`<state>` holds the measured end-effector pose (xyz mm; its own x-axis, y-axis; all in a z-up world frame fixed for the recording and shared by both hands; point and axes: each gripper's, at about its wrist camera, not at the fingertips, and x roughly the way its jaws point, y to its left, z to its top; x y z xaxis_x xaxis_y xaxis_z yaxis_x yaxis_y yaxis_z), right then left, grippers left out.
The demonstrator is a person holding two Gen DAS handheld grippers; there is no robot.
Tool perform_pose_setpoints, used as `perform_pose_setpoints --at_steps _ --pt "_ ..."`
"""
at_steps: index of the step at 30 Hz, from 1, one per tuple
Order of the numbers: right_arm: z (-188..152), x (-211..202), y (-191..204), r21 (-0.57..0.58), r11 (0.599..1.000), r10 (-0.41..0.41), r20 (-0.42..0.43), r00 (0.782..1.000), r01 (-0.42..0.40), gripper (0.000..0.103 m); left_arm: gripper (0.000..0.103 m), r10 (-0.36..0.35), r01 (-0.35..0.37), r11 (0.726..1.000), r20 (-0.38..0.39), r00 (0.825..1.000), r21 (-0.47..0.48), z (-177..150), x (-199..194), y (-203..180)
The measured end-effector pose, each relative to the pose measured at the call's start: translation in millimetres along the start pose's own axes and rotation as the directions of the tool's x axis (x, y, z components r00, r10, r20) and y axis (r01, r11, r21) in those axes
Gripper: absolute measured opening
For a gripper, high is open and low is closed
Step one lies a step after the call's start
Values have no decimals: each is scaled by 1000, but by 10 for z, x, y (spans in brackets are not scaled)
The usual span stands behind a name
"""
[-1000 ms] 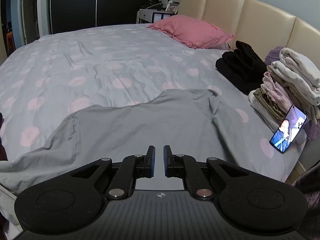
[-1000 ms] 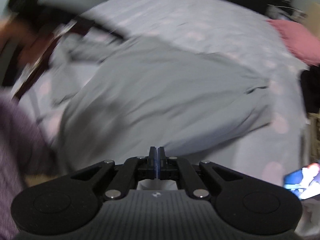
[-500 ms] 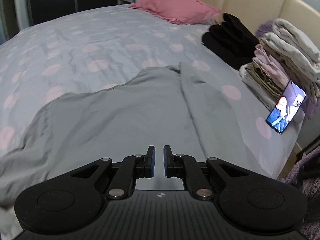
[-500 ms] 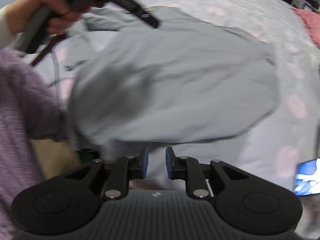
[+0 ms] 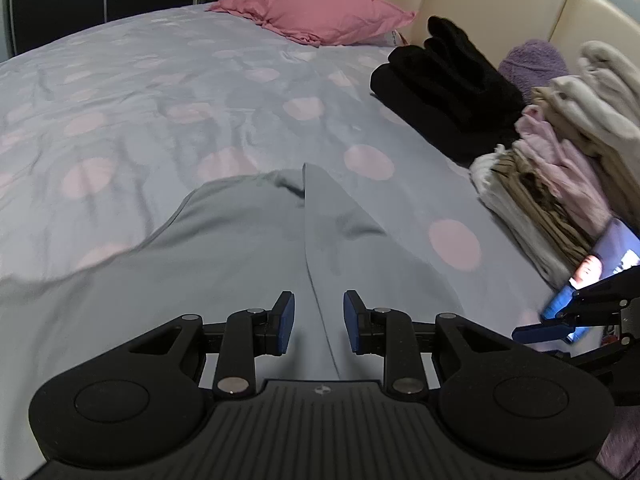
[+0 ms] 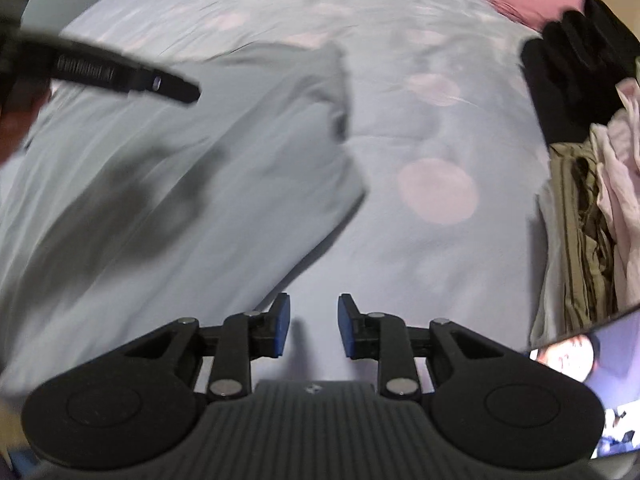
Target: Fold clothes
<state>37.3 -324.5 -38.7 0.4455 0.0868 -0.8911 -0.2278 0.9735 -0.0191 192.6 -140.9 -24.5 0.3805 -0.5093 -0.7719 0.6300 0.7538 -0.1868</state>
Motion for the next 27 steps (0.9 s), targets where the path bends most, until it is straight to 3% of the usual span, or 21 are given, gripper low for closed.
perform_pose_setpoints --at_steps 4,8,9,10,11,15,20,27 --pt "98 168 -158 45 999 -7 23 1000 6 29 32 -40 39 999 -19 999 -28 170 343 84" --pt "197 335 -316 91 996 -16 46 999 12 29 31 -87 86 996 -28 996 -37 223 597 113" --pt "222 377 -355 102 995 -18 51 999 13 29 27 -100 99 994 -21 995 -37 220 631 116" --pt "246 419 -395 114 993 -21 57 998 14 31 12 -111 111 993 -12 994 -41 209 648 120" --pt "271 461 -434 125 992 -23 63 998 15 31 5 -125 125 991 -2 992 -45 202 651 122" --pt "313 502 -462 125 992 -30 72 997 21 32 2 -147 149 988 54 988 -49 186 477 140" --pt "321 487 -520 172 985 -25 88 996 10 32 2 -91 93 995 48 995 -47 187 131 326" --pt "392 408 -405 140 989 31 156 987 -53 31 3 16 -21 997 -74 997 -73 -27 164 686"
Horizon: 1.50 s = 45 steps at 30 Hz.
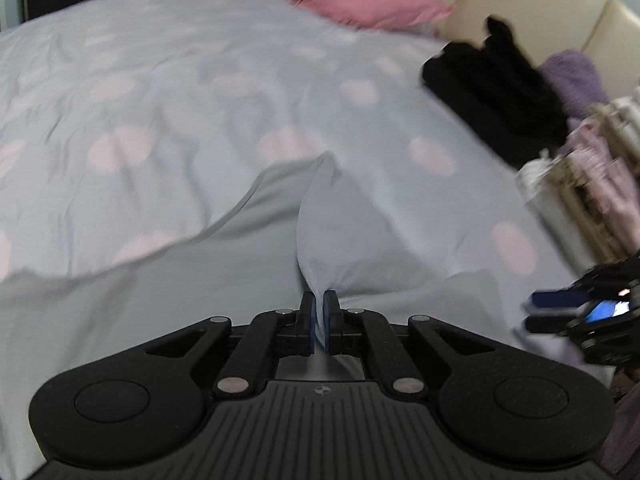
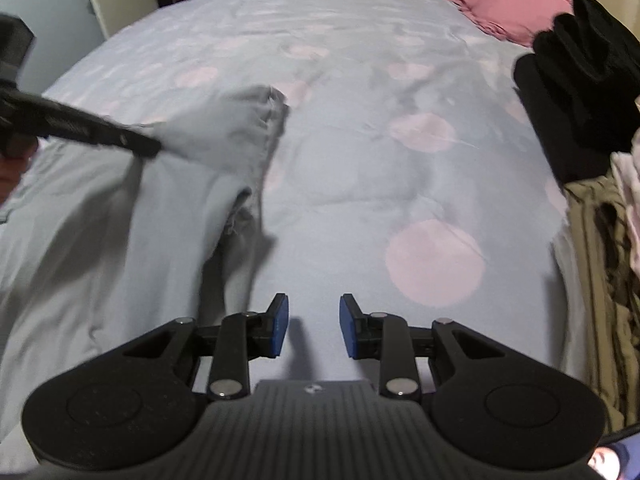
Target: Fold clothes
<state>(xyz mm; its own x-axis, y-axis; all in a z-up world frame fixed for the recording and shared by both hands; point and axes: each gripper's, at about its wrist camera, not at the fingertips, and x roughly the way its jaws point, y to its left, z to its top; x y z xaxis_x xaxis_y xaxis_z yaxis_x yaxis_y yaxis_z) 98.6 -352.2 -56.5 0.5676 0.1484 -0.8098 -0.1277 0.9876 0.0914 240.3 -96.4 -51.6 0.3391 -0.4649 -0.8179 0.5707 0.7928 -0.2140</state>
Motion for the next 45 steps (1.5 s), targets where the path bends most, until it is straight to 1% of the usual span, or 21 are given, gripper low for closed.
perform_pose_setpoints --at_steps 3,4,5,6,7,9,11,14,15,16,18,23,24,26,27,28,29,32,37,39,45 --pt "29 -20 58 -14 1000 29 21 999 -29 31 6 26 -26 999 7 1000 -35 -52 -26 9" --pt "38 -26 74 -18 999 35 27 999 -35 31 9 28 -27 999 21 999 -38 -78 -77 1" --pt "47 -32 89 -23 999 42 34 999 -41 31 13 30 -29 999 39 999 -37 -90 -139 -49" --pt "52 -34 111 -34 999 44 39 998 -43 31 19 33 -31 999 57 998 -35 -101 -200 -98" --pt "57 -36 134 -45 998 46 44 998 -44 31 21 35 -33 999 75 997 -32 -114 -263 -150" --pt "57 -12 149 -53 997 52 44 998 -50 31 21 21 -20 1000 93 995 -7 -164 -376 -298" --pt "56 13 163 -61 997 58 44 997 -55 31 21 -8 6 1000 88 996 21 -249 -437 -474" --pt "56 26 218 -76 994 86 42 995 -83 31 28 -42 38 998 71 997 49 -381 -451 -748" --pt "52 26 253 -90 993 86 43 995 -81 31 33 -49 46 997 67 997 56 -420 -444 -838" --pt "48 27 287 -104 991 85 44 995 -80 31 37 -51 47 997 71 996 54 -445 -425 -911" --pt "35 38 341 -131 988 83 34 996 -78 31 39 -58 57 998 77 995 19 -477 -364 -1011" --pt "-15 26 317 -152 986 71 38 997 -64 31 40 -32 33 999 22 999 -18 -458 -112 -1159" --pt "-26 24 312 -156 986 68 39 997 -61 31 40 -14 15 999 12 1000 -35 -469 -57 -1153" --pt "-46 19 302 -164 985 64 41 997 -56 31 40 6 -7 997 -9 1000 -75 -483 22 -1112" --pt "-56 17 297 -168 984 61 42 997 -53 31 31 11 -13 996 -17 1000 -91 -494 53 -1092" --pt "-66 15 292 -173 984 59 43 997 -51 31 13 13 -15 995 -24 1000 -97 -505 73 -1081" --pt "-76 13 287 -177 983 56 44 997 -48 31 6 16 -19 995 -32 999 -94 -514 87 -1071" --pt "-69 -13 351 -213 974 89 76 993 -71 31 2 10 -12 996 -17 1000 -93 -562 0 -1034" --pt "-6 34 495 -258 963 106 90 990 -80 31 1 5 -3 995 17 1000 -102 -612 -203 -956" --pt "34 77 536 -264 962 101 91 991 -74 30 1 9 -7 994 23 1000 -105 -627 -272 -919" --pt "106 241 586 -288 957 51 79 996 -26 30 0 4 2 993 53 999 -116 -662 -447 -805"
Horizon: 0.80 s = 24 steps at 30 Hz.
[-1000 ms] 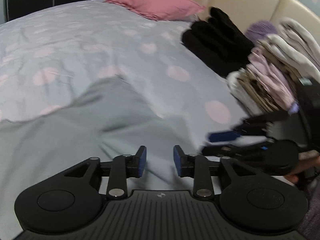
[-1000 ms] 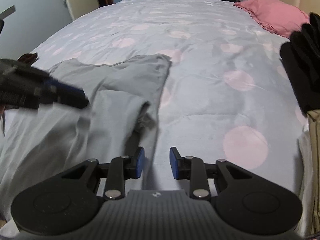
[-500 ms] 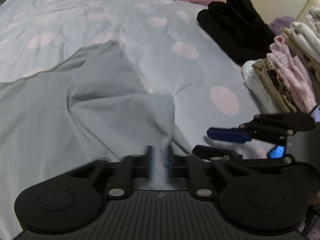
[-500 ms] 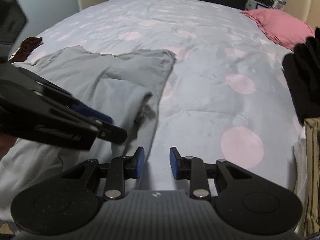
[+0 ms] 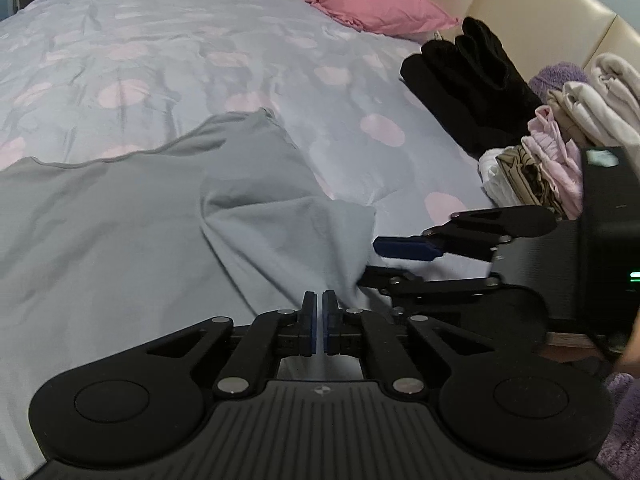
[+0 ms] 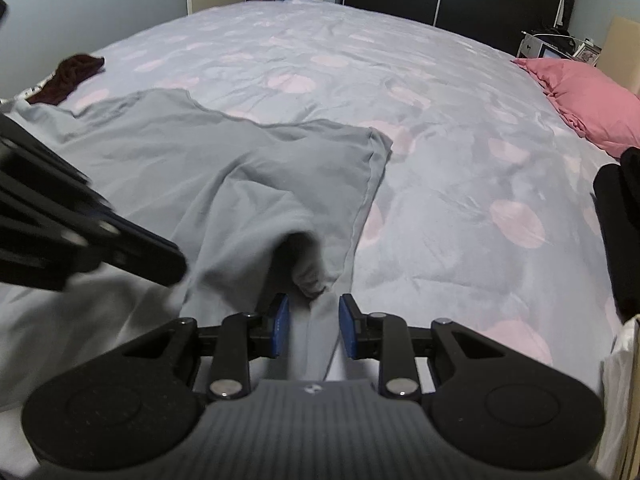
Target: Fold clothes
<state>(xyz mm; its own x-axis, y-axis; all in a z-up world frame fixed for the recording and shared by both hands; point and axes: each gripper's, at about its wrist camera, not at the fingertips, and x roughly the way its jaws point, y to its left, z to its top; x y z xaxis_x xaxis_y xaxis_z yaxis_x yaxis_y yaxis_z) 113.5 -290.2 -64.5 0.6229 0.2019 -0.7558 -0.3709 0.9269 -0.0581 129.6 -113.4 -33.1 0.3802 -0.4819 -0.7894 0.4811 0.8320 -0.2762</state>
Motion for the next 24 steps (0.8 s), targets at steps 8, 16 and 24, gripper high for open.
perform_pose_setpoints --at_steps 8,16,24 --pt "82 103 -221 100 993 -65 -29 997 67 6 0 -43 44 999 -13 999 9 -71 13 70" --pt "-7 170 -640 347 937 -10 -80 997 37 6 2 -43 45 999 -72 996 21 -301 20 80" --pt "24 -51 -627 340 939 -34 -82 996 60 27 24 -29 32 999 -85 996 31 -642 -301 -12"
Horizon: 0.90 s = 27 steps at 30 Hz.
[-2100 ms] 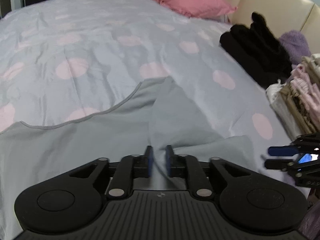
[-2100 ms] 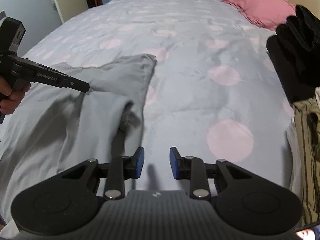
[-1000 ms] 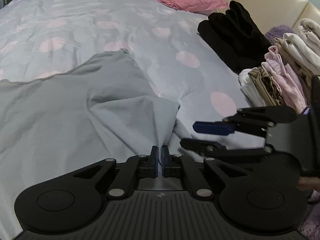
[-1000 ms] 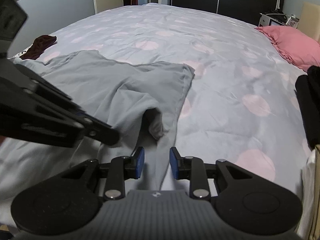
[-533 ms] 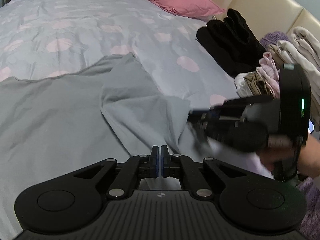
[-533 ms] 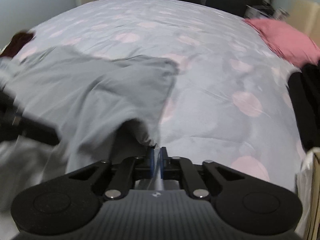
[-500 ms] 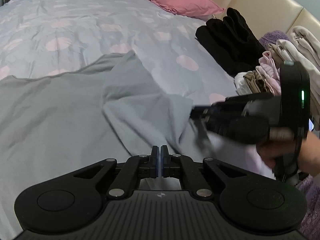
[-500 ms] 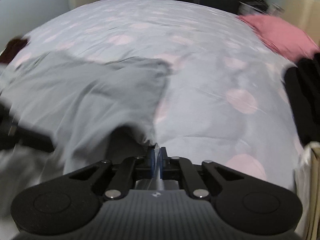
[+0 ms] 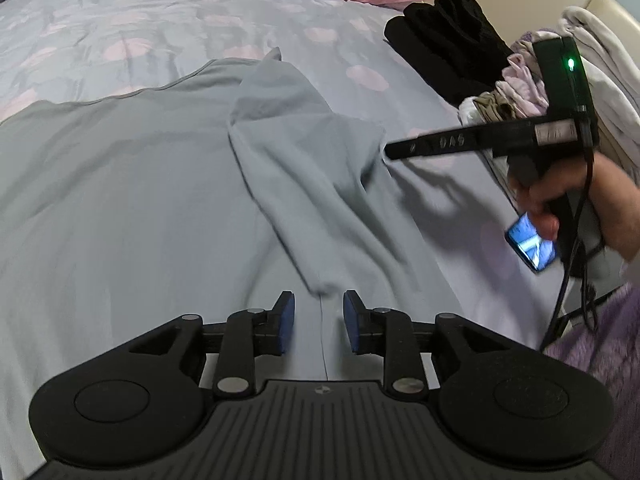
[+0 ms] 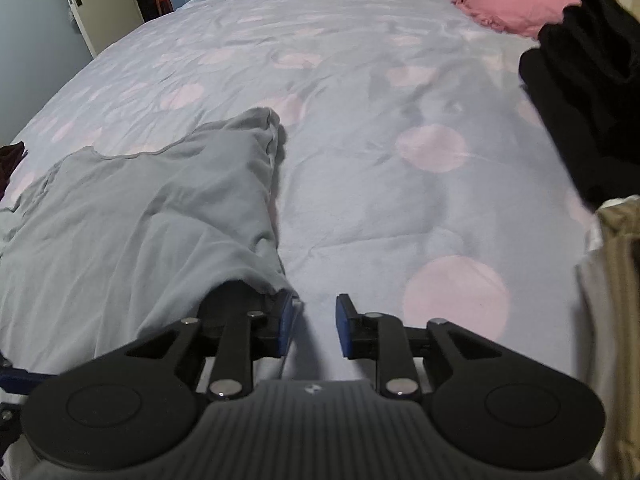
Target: Fold clothes
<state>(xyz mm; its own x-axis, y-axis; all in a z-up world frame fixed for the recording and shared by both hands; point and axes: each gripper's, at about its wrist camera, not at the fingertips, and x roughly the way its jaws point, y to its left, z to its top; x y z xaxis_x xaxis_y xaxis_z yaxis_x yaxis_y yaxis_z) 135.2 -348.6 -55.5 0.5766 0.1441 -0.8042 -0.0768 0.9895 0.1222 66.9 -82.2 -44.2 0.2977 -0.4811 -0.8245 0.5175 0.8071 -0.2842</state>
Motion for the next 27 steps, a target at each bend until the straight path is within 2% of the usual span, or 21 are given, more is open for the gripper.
perform_pose_setpoints --at_steps 2,4,6,12,18,20,22,24,25,27 --pt "-51 -107 15 0 1000 3 9 1000 -3 27 27 9 -9 1000 -2 1000 7 -104 -91 -47" --pt "-103 -213 29 0 1000 5 17 1000 -5 27 39 18 -18 1000 -1 1000 15 -217 -201 -103" --pt "-172 -315 33 0 1000 8 21 1000 -8 27 44 22 -22 1000 5 1000 18 -342 -317 -153" --pt "-479 -568 113 6 999 39 -5 999 -39 28 46 44 -42 996 -15 999 81 -717 -560 -354" --pt "-787 -776 299 -57 997 44 -20 999 -45 32 49 74 -68 986 -35 997 150 -1027 -592 -577" --pt "-890 -836 355 -69 996 50 -19 999 -51 33 46 120 -109 977 -50 992 185 -1089 -525 -635" --pt "-995 -878 410 -75 995 62 -23 998 -63 34 28 167 -152 961 -48 985 231 -1132 -476 -677" --pt "-1052 -891 475 -92 993 67 -29 997 -69 34 18 187 -171 954 -44 981 245 -1130 -456 -683" --pt "-1080 -897 508 -100 992 70 -32 997 -72 34 11 193 -177 952 -43 980 250 -1127 -450 -684" --pt "-1136 -909 573 -117 990 75 -37 997 -78 35 5 157 -143 964 -46 986 223 -1092 -499 -652"
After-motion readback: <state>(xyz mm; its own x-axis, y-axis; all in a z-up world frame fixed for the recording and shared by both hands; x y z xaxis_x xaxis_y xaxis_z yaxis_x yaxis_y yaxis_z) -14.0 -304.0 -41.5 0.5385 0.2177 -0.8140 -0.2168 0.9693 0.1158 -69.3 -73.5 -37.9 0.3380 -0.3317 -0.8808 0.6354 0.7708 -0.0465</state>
